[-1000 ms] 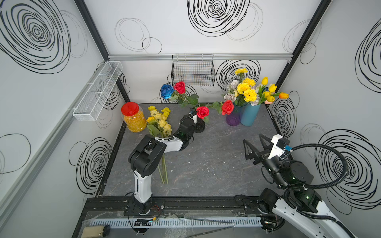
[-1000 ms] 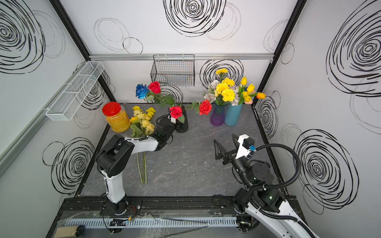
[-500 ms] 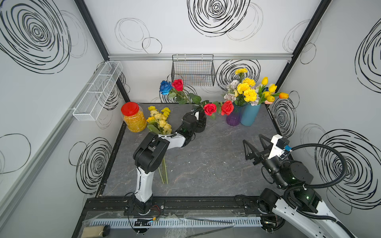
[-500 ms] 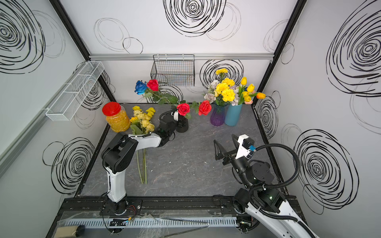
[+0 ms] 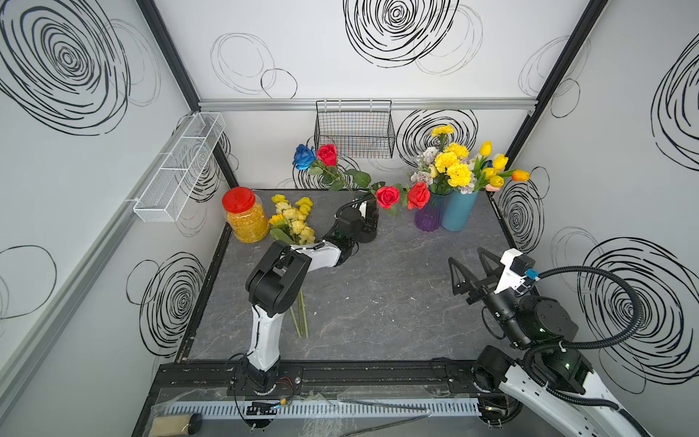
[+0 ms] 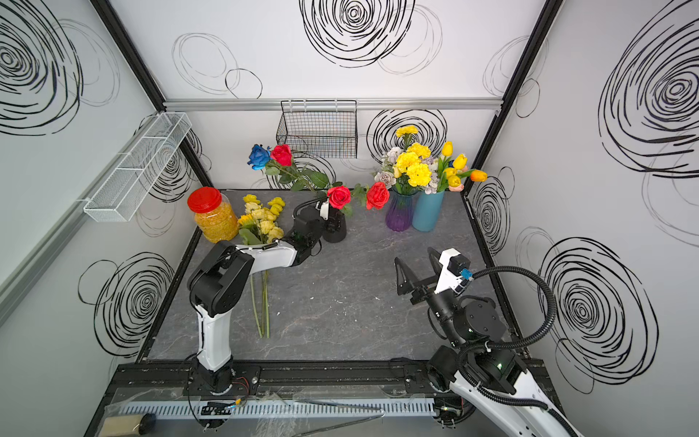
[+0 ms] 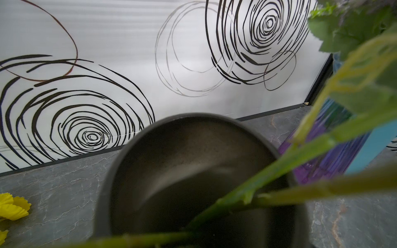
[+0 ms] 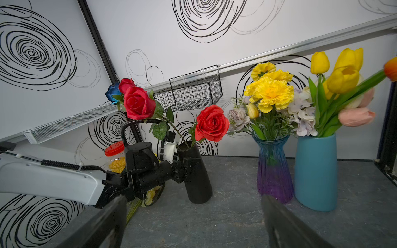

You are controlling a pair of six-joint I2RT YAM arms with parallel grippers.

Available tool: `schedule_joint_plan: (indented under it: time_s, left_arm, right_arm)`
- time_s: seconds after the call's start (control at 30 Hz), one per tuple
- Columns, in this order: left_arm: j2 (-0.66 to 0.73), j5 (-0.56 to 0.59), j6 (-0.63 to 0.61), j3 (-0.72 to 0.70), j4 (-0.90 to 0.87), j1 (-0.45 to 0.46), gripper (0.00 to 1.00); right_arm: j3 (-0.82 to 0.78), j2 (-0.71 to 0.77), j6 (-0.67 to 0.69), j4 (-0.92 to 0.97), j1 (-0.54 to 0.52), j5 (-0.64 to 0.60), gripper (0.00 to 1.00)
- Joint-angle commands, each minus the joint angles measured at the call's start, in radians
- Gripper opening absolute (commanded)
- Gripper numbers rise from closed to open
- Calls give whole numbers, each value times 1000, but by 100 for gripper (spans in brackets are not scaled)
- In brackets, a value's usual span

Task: Pick out yellow flowers from the vase
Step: Pick up the vase from the center of the board, then place the vase at the center of the board.

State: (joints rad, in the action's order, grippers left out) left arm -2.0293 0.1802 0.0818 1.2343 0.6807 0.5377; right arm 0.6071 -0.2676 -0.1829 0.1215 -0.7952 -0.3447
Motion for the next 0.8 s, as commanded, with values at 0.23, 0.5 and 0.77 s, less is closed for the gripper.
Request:
schedule_joint_plan:
  time_s: [0.23,0.5,0.77]
  left_arm:
    - [7,-2,-41,11,-4,-109,71]
    - [-12,-38,-48,55,-47,-220,71]
    - [-78,-84,-30,129,-57,-283,71]
  right_arm:
    - [13,23,-3,23,5,-26,100]
    - [7,54,-13,49,5,-37,100]
    - [20,46,3,50,4,-46,100]
